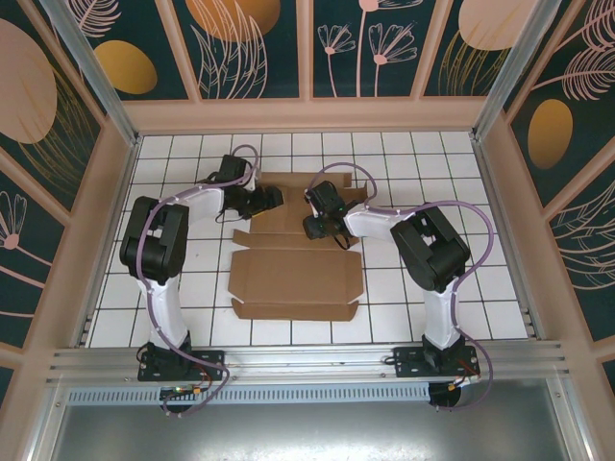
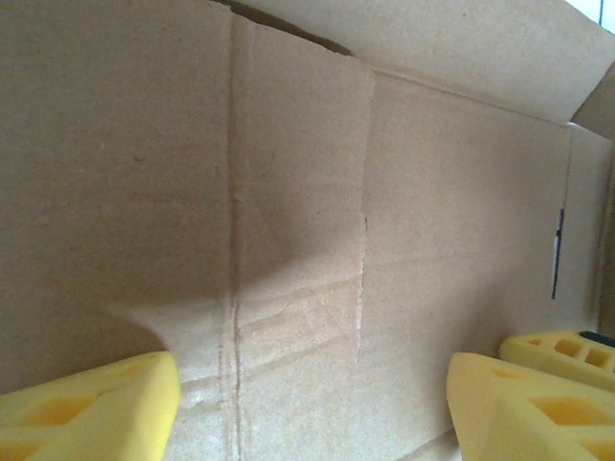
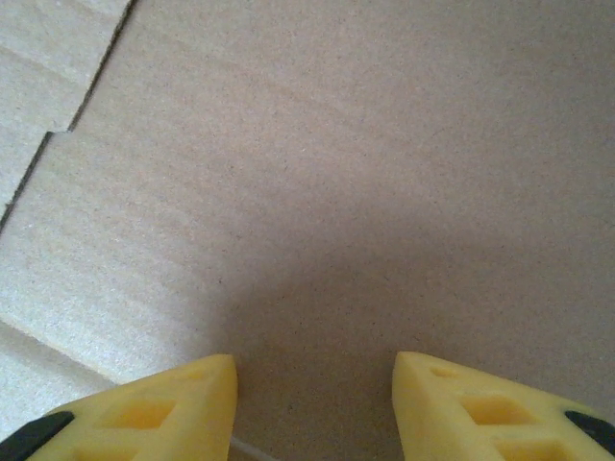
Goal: Fold the paper box
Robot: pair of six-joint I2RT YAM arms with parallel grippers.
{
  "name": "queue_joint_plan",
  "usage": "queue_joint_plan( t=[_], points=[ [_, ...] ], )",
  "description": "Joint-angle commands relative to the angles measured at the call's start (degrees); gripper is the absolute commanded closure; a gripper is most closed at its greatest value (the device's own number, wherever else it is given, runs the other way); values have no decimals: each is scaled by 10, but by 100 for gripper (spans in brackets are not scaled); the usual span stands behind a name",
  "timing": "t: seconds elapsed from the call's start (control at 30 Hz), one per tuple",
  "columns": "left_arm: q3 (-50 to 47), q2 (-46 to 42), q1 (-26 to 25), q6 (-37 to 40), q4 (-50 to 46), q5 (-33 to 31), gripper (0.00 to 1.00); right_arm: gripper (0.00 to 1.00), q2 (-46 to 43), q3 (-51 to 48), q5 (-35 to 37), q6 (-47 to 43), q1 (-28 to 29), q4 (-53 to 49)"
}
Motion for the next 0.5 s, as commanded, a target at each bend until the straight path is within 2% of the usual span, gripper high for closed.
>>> queue_joint_plan(
  t=[0.0, 0.13, 0.3, 0.47],
  points=[
    [20, -52, 15, 28, -68, -100, 25, 51, 9, -25, -14, 14, -1, -46],
    [31, -85, 20, 48, -102, -151, 23, 49, 8, -23, -11, 13, -1, -47],
    [20, -80, 22, 53, -105, -142, 23, 48, 9, -22, -9, 11, -1, -48],
    [17, -72, 22, 65, -110, -167, 34, 49, 9, -27, -5, 9, 0, -49]
  ],
)
